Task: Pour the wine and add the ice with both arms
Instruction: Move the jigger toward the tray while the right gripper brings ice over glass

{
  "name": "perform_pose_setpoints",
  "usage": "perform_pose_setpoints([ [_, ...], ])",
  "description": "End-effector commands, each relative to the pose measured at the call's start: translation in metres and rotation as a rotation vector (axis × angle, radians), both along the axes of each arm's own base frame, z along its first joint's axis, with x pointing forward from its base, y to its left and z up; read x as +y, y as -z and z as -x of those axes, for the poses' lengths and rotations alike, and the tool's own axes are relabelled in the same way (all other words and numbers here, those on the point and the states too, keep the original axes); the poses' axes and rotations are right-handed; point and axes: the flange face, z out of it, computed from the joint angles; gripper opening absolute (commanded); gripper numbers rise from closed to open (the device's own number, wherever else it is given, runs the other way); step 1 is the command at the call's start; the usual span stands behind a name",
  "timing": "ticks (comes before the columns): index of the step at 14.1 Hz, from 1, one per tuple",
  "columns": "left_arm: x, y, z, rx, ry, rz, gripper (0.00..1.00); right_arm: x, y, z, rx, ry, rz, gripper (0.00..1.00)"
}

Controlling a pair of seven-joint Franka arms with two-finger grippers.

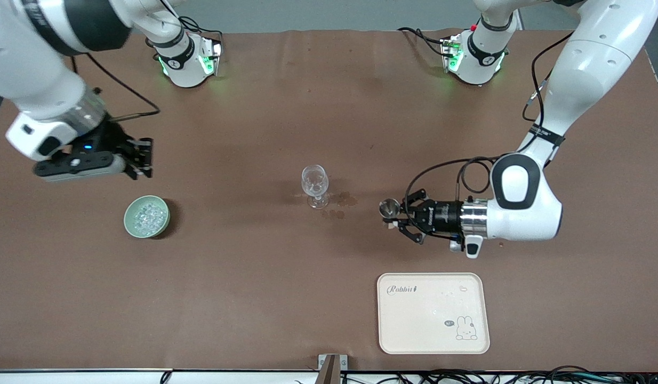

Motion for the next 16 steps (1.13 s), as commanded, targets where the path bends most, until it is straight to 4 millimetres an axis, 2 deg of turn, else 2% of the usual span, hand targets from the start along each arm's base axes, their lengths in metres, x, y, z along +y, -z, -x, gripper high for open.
perform_pose_setpoints([
  [1, 0.03, 0.012, -0.025, -0.009, -0.04, 0.082, 0.01, 0.08, 0.01, -0.001, 0.001, 0.042, -0.001, 0.0],
  [4, 0.065, 0.021, -0.044, -0.035, -0.105, 0.11, 0.01, 0.158, 0.029, 0.003, -0.013, 0.07, 0.028, 0.0],
  [7, 0.101, 0.047, -0.062, -0.075, -0.152, 0.093, 0.01, 0.223, 0.052, 0.0, -0.018, 0.083, 0.015, 0.0],
  [8, 0.112, 0.056, -0.066, -0.073, -0.171, 0.087, 0.01, 0.24, 0.062, -0.002, -0.015, 0.093, 0.014, 0.0],
  [9, 0.119, 0.062, -0.071, -0.087, -0.182, 0.085, 0.01, 0.258, 0.077, 0.005, -0.003, 0.08, 0.024, 0.0],
  [13, 0.137, 0.093, -0.081, -0.109, -0.251, 0.107, 0.01, 0.309, 0.114, 0.033, -0.002, 0.0, 0.048, 0.0],
  [15, 0.151, 0.106, -0.084, -0.127, -0.293, 0.108, 0.01, 0.323, 0.135, 0.041, 0.017, -0.02, 0.068, 0.0],
  [16, 0.155, 0.111, -0.086, -0.125, -0.312, 0.115, 0.01, 0.33, 0.139, 0.048, 0.022, -0.031, 0.071, 0.0],
])
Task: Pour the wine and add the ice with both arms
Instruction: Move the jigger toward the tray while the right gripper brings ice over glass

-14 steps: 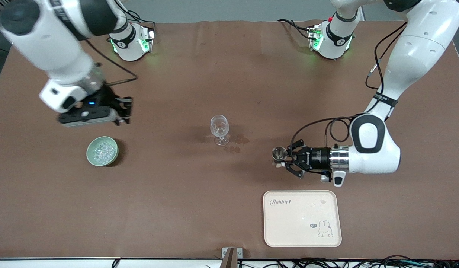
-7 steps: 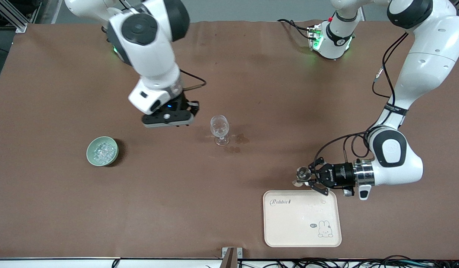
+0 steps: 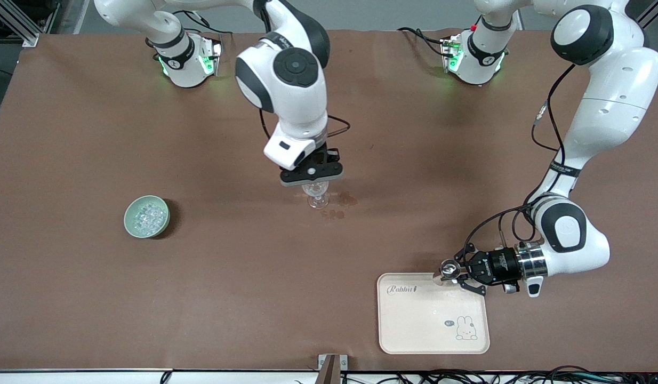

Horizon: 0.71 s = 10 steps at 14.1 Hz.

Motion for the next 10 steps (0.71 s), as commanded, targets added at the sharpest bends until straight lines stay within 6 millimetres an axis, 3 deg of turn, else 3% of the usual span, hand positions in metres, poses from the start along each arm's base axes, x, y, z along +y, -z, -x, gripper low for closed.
perform_pose_setpoints([
  [1, 0.015, 0.015, -0.009, -0.009, -0.057, 0.031, 0.01, 0.014, 0.008, 0.008, -0.004, -0.005, 0.015, 0.0],
  [3, 0.019, 0.027, -0.011, 0.003, -0.093, 0.037, 0.01, 0.014, 0.021, 0.013, 0.015, -0.008, 0.034, 0.0],
  [7, 0.029, 0.052, -0.013, 0.034, -0.159, 0.067, 0.01, 0.014, 0.025, 0.016, 0.024, -0.01, 0.041, 0.0],
  [10, 0.034, 0.067, -0.016, 0.042, -0.175, 0.07, 0.01, 0.008, 0.046, 0.019, 0.052, -0.012, 0.074, 0.01],
])
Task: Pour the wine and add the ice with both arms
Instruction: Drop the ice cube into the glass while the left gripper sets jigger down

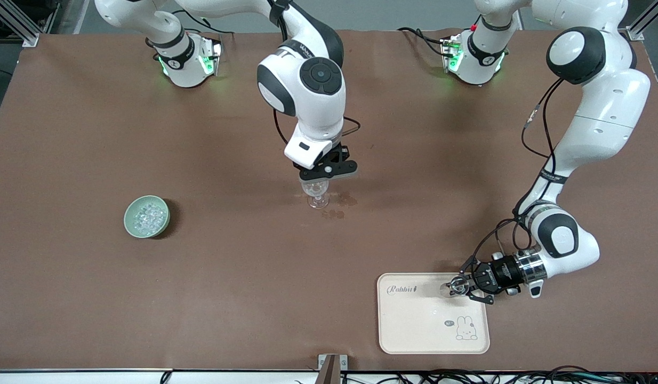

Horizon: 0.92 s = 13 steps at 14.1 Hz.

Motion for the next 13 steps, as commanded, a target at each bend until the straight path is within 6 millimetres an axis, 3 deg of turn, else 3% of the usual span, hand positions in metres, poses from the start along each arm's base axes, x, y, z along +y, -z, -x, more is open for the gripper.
perform_pose_setpoints([
  [1, 0.004, 0.007, -0.01, -0.017, -0.032, 0.024, 0.01, -0.005, 0.016, 0.007, 0.01, 0.005, 0.038, 0.01],
  [6, 0.004, 0.025, -0.006, 0.011, -0.039, 0.031, 0.03, -0.004, 0.018, 0.008, 0.008, 0.002, 0.042, 0.03],
  [8, 0.007, 0.027, -0.005, 0.017, -0.043, 0.026, 0.08, -0.005, 0.018, 0.007, 0.007, 0.004, 0.039, 0.13],
  [9, 0.007, 0.028, -0.005, 0.017, -0.043, 0.024, 0.15, -0.004, 0.017, 0.008, 0.005, 0.004, 0.038, 0.17],
  [12, 0.007, 0.029, -0.004, 0.024, -0.042, 0.023, 0.61, -0.005, 0.014, 0.006, 0.001, 0.007, 0.033, 0.25],
  [13, 0.006, 0.025, -0.005, 0.022, -0.042, 0.024, 0.9, -0.006, 0.013, 0.005, 0.0, 0.008, 0.032, 0.32],
])
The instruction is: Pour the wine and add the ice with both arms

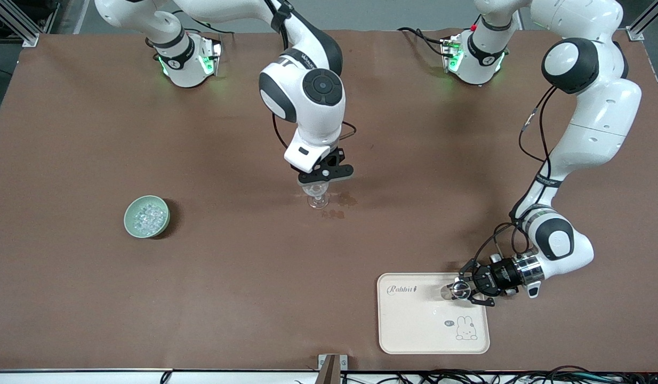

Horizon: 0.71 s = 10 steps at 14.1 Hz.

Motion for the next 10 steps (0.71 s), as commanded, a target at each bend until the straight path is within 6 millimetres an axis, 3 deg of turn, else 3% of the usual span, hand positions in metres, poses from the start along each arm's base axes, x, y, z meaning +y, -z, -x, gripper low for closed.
perform_pose_setpoints([
  [1, 0.0, -0.01, -0.006, -0.013, -0.01, 0.002, 1.0, -0.003, -0.008, 0.001, -0.021, 0.012, 0.003, 0.4],
  [4, 0.024, -0.051, -0.013, -0.092, 0.059, -0.12, 1.0, -0.002, -0.009, 0.001, -0.025, 0.009, 0.0, 0.78],
  [7, 0.046, -0.091, -0.008, -0.132, 0.243, -0.301, 1.0, -0.008, -0.017, -0.005, -0.038, 0.022, -0.007, 0.88],
  [9, 0.06, -0.117, 0.001, -0.148, 0.417, -0.424, 1.0, -0.028, -0.04, -0.02, -0.061, 0.057, -0.029, 0.92],
  [10, 0.064, -0.136, 0.005, -0.157, 0.49, -0.472, 1.0, -0.048, -0.057, -0.033, -0.073, 0.092, -0.042, 0.94],
])
